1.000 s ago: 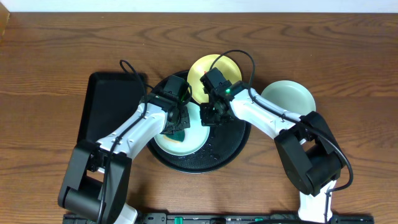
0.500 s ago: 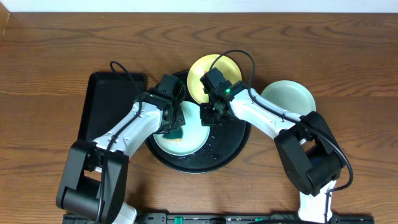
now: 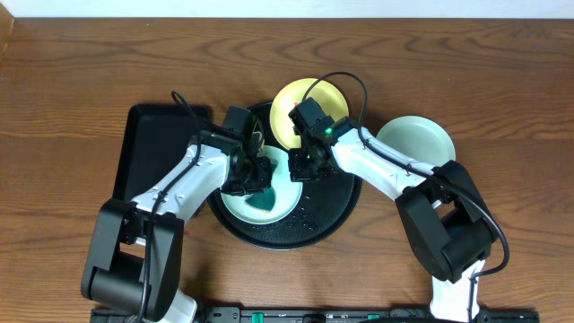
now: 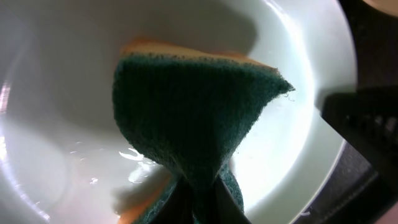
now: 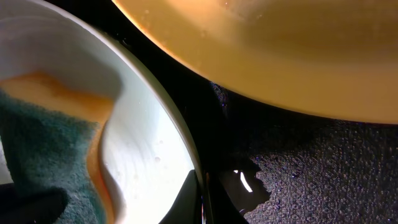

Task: Clean dirty plates on tray and stack at the side
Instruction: 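Scrub the second mint plate with the sponge in the left gripper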

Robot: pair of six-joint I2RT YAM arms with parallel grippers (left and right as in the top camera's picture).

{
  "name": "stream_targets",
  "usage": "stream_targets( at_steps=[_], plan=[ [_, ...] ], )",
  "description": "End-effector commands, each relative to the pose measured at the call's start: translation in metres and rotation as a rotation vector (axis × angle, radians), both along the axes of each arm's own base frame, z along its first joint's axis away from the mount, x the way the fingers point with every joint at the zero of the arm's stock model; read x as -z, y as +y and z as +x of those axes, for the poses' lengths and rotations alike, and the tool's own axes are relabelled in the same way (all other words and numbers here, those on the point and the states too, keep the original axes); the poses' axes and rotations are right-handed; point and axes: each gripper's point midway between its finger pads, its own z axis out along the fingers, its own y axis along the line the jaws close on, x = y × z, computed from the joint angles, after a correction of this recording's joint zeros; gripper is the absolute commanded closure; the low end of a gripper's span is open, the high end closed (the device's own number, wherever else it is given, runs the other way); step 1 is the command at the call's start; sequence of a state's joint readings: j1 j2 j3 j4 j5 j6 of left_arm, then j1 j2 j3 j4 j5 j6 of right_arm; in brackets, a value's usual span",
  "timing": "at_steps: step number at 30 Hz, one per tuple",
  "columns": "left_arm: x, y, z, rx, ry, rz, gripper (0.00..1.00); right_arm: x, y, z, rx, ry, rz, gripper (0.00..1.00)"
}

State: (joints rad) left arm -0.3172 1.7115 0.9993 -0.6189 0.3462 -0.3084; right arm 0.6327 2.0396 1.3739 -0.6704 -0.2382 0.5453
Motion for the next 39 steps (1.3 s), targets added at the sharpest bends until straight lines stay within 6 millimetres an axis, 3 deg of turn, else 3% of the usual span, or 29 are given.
stream_targets(
  at_steps=[1, 3, 6, 9, 11, 16, 20, 24, 26, 30, 39],
  plan=[
    [0.001, -0.011, -0.001, 0.076, -0.007, -0.041, 0.93, 0.009, -0.006, 0.002, 0.021, -0.006, -0.049, 0.99],
    [0.006, 0.003, 0.005, 0.053, -0.03, 0.041, 0.92, 0.009, -0.006, 0.002, 0.021, -0.006, -0.049, 0.99],
    [0.012, 0.043, 0.014, -0.107, -0.055, 0.264, 0.93, 0.009, -0.006, 0.002, 0.021, -0.006, -0.049, 0.99],
    [0.009, 0.082, 0.011, -0.288, -0.059, 0.466, 0.93, 0.009, -0.006, 0.002, 0.021, -0.007, -0.049, 0.99],
    [0.007, 0.093, 0.006, -0.333, -0.047, 0.524, 0.92, 0.009, -0.006, 0.002, 0.021, -0.006, -0.049, 0.99],
    [0.004, 0.083, 0.002, -0.321, -0.007, 0.475, 0.93, 0.009, -0.006, 0.003, 0.021, -0.007, -0.048, 0.99],
    [0.002, 0.045, 0.0, -0.201, 0.044, 0.273, 0.92, 0.009, -0.006, 0.002, 0.021, -0.006, -0.049, 0.99],
    [-0.011, -0.015, -0.002, -0.039, 0.066, -0.063, 0.93, 0.009, -0.006, 0.003, 0.021, -0.007, -0.049, 0.99],
    [-0.016, -0.025, 0.001, -0.022, 0.056, -0.121, 0.92, 0.009, -0.006, 0.003, 0.022, -0.007, -0.049, 0.99],
    [-0.013, -0.018, 0.01, -0.044, 0.02, -0.078, 0.93, 0.009, -0.006, 0.002, 0.021, -0.007, -0.049, 0.99],
    [-0.001, 0.06, 0.03, -0.243, -0.099, 0.357, 0.93, 0.009, -0.006, 0.002, 0.021, -0.006, -0.05, 0.99]
  ],
)
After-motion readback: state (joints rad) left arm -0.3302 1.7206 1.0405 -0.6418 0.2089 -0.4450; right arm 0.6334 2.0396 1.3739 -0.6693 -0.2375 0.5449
